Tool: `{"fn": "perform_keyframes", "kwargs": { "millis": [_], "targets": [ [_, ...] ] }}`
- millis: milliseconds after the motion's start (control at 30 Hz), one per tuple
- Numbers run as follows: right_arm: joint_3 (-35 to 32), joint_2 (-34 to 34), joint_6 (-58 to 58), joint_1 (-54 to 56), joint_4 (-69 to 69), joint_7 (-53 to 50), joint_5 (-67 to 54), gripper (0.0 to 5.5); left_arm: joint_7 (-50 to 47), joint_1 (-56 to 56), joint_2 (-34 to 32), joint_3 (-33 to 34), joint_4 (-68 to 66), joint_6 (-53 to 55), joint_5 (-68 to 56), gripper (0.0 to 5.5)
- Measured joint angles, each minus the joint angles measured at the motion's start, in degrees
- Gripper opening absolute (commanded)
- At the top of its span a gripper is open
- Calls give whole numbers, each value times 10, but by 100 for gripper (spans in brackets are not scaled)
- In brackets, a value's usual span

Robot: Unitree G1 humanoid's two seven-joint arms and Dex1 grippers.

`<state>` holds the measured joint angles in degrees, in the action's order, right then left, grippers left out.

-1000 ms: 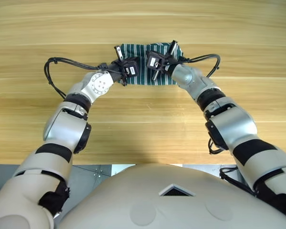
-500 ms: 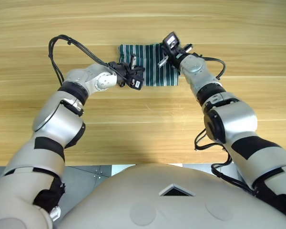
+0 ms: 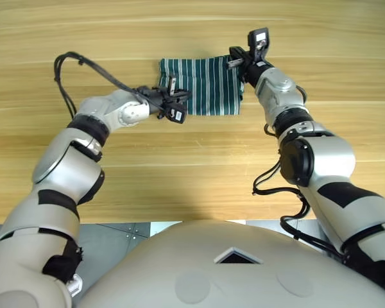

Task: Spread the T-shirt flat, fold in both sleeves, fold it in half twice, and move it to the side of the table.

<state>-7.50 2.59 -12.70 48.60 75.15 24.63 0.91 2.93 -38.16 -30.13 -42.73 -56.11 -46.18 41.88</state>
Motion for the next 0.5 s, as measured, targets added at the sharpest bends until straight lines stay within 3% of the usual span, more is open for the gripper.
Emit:
{"fn": "perform_keyframes", "kwargs": {
  "millis": [200,300,500],
  "targets": [
    [50,-19,-77,1,-14,6,36,3,15,42,-49,122,108,13,-113,0],
    [76,-22,-87,1,-13,8,59,3,102,72,-63,180,190,-14,-291,0],
    [157,-42,-63,-11,5,4,138,3,317,174,-75,235,339,-10,-619,0]
  ]
}}
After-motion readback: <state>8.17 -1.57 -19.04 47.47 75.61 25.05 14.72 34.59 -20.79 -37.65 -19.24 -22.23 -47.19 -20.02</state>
